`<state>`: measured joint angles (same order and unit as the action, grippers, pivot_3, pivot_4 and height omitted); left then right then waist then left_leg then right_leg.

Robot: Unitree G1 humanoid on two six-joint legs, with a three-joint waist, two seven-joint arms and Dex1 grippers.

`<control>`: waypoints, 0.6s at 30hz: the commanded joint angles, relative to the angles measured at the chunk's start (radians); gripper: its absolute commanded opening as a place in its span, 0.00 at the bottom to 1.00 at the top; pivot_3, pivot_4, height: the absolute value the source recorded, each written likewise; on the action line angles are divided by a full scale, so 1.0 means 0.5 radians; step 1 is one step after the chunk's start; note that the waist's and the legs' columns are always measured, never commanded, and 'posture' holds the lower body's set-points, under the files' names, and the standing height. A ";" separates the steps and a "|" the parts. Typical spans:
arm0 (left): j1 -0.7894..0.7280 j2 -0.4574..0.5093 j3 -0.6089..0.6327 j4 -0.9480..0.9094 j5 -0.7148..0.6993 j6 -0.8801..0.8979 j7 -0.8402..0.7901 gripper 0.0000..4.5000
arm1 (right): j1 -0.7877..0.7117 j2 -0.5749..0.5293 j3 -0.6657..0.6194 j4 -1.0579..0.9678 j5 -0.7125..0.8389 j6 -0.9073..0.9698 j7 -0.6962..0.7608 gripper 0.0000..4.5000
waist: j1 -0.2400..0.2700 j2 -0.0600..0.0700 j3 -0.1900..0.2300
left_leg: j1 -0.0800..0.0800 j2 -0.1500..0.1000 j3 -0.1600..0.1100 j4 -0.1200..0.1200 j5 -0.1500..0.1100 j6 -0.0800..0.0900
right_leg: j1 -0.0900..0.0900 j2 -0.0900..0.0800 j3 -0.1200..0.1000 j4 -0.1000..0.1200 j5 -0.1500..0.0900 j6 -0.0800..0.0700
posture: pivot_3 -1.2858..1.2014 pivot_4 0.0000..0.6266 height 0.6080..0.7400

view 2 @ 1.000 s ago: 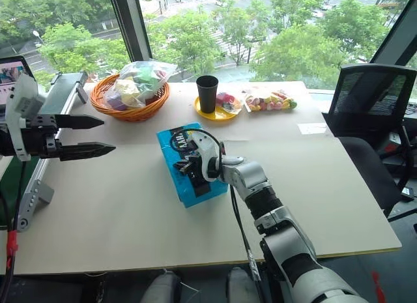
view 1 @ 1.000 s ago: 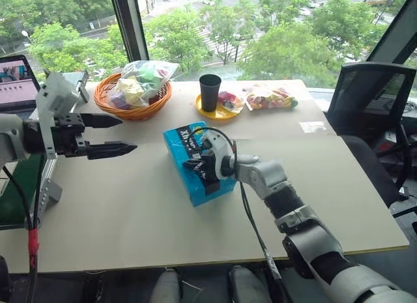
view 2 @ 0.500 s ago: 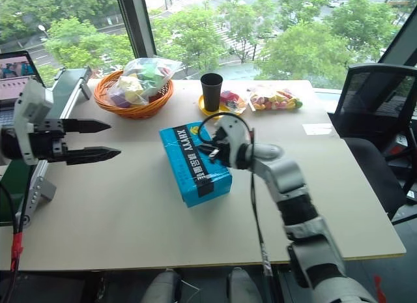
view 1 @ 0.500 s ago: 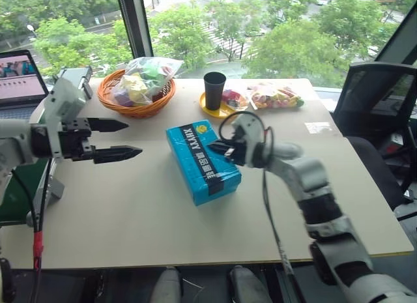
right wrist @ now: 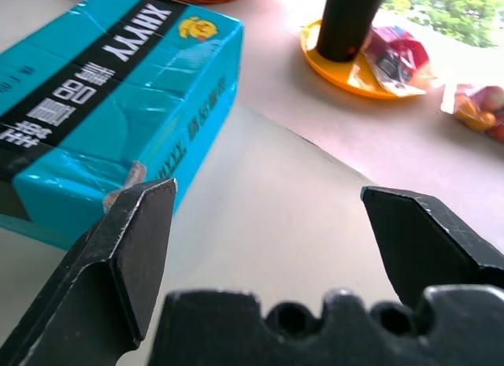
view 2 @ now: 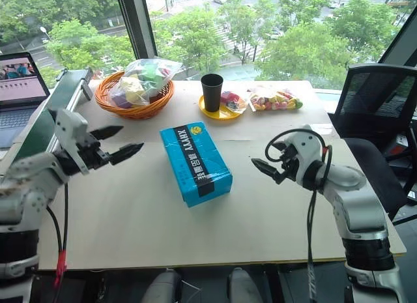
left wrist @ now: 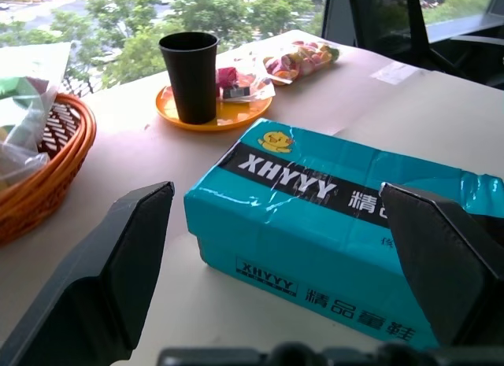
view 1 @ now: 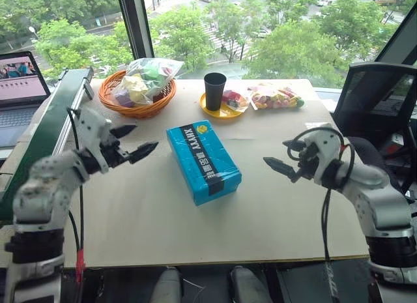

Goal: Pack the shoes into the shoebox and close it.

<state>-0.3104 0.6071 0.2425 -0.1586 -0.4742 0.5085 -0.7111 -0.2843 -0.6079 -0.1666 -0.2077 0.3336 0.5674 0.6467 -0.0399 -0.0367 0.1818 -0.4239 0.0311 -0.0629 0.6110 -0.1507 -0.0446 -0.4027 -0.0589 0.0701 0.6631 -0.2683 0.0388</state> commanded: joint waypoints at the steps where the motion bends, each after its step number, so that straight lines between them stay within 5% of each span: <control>1: 0.269 -0.178 -0.137 -0.109 0.217 -0.250 0.201 1.00 | 0.250 0.101 -0.144 -0.026 -0.136 -0.165 -0.274 0.99 | 0.003 0.000 -0.001 | 0.000 0.000 0.000 -0.001 0.000 0.000 | 0.000 0.000 0.001 -0.001 0.000 0.000 | 0.52 0.24 0.96; 12: 0.634 -0.636 -0.304 0.040 0.686 -0.723 0.756 1.00 | 0.492 0.477 -0.055 0.219 -0.362 -0.605 -0.629 0.99 | -0.001 0.001 -0.005 | 0.008 0.001 0.006 -0.001 0.000 -0.001 | 0.005 0.001 0.005 -0.001 -0.002 0.004 | 0.52 0.24 0.96; 18: 0.784 -0.708 -0.318 0.343 0.835 -0.977 0.885 1.00 | 0.514 0.626 -0.063 0.417 -0.399 -0.881 -0.741 0.99 | -0.008 0.005 -0.009 | 0.009 0.002 0.007 -0.003 0.000 -0.001 | 0.005 0.001 0.006 -0.002 -0.002 0.004 | 0.52 0.24 0.96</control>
<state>0.0638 0.2538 0.0835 -0.0072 -0.0782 0.0768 -0.2831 -0.0295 -0.2945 -0.1825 0.0034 0.1418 0.1928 0.2900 -0.0437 -0.0342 0.1772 -0.4195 0.0318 -0.0590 0.6094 -0.1506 -0.0449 -0.4005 -0.0585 0.0732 0.6624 -0.2694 0.0406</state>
